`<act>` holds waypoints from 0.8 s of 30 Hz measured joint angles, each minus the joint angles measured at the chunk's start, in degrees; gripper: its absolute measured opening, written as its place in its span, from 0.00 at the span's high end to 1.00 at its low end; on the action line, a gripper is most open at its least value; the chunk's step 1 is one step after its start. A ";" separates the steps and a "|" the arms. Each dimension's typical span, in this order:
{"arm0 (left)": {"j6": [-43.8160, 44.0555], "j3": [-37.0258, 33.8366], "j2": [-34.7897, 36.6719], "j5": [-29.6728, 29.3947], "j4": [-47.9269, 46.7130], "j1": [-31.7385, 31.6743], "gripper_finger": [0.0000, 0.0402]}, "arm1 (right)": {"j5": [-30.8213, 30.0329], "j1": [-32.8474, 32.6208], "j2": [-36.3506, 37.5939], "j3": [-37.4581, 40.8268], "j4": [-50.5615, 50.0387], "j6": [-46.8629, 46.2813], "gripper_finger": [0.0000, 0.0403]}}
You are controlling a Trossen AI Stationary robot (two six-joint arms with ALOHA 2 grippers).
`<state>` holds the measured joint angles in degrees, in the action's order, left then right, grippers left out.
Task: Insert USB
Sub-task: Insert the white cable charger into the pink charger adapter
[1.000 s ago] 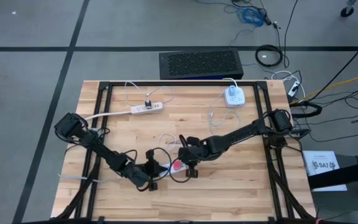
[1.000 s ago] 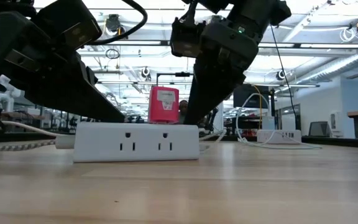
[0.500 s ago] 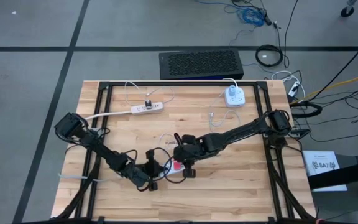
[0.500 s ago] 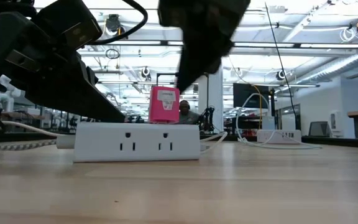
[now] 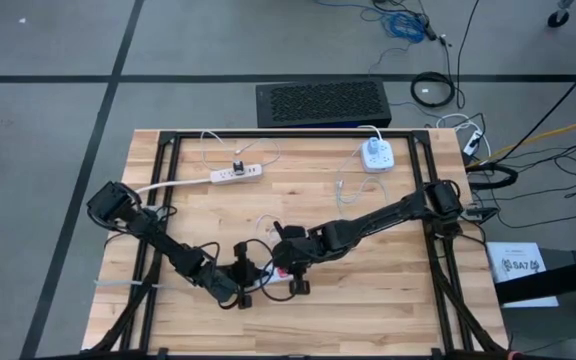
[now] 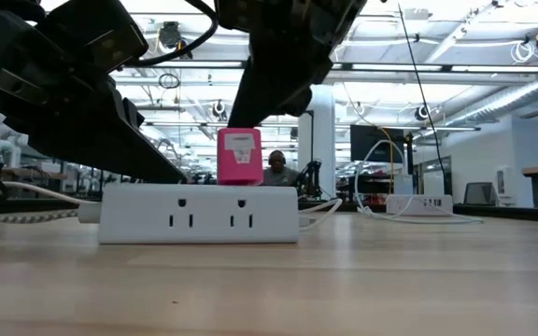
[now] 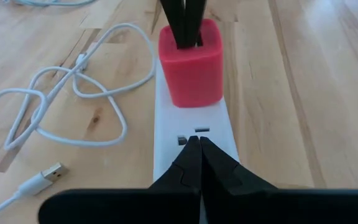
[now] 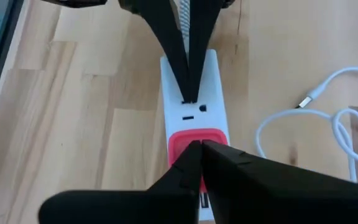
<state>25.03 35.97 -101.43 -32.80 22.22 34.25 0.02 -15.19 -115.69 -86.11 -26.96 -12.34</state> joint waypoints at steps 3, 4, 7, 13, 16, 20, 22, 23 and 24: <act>0.08 0.00 0.00 0.07 0.00 0.01 1.00 | 0.13 -0.05 -1.02 -0.01 -0.41 0.00 1.00; 0.10 0.00 0.00 0.04 0.00 0.01 1.00 | 0.28 -0.04 -1.06 -0.03 -0.40 0.00 1.00; 0.07 0.00 0.02 0.07 0.02 0.01 1.00 | 0.23 -0.04 -0.33 0.05 -0.22 0.29 1.00; 0.09 0.04 0.00 0.34 0.09 0.52 1.00 | -3.03 0.17 4.05 0.59 -4.03 1.68 0.99; 0.43 0.02 0.00 0.28 0.09 1.61 1.00 | -6.54 0.36 7.50 0.46 -7.88 2.72 0.98; 1.68 0.02 0.36 0.50 0.04 3.77 1.00 | -11.25 0.58 9.86 0.43 -14.73 2.68 0.98; 2.72 0.02 1.05 0.56 -0.36 4.96 1.00 | -11.68 0.58 10.18 0.46 -15.59 2.11 0.98; 3.28 0.00 1.44 0.87 -0.58 5.57 1.00 | -11.66 0.58 10.32 0.44 -15.54 1.74 0.98; 4.19 0.00 1.89 1.26 -0.95 6.30 1.00 | -11.64 0.58 10.37 0.44 -15.40 1.28 0.98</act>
<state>29.22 35.97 -99.54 -31.54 21.26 40.55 -11.62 -14.61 -105.32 -85.67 -42.36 -11.06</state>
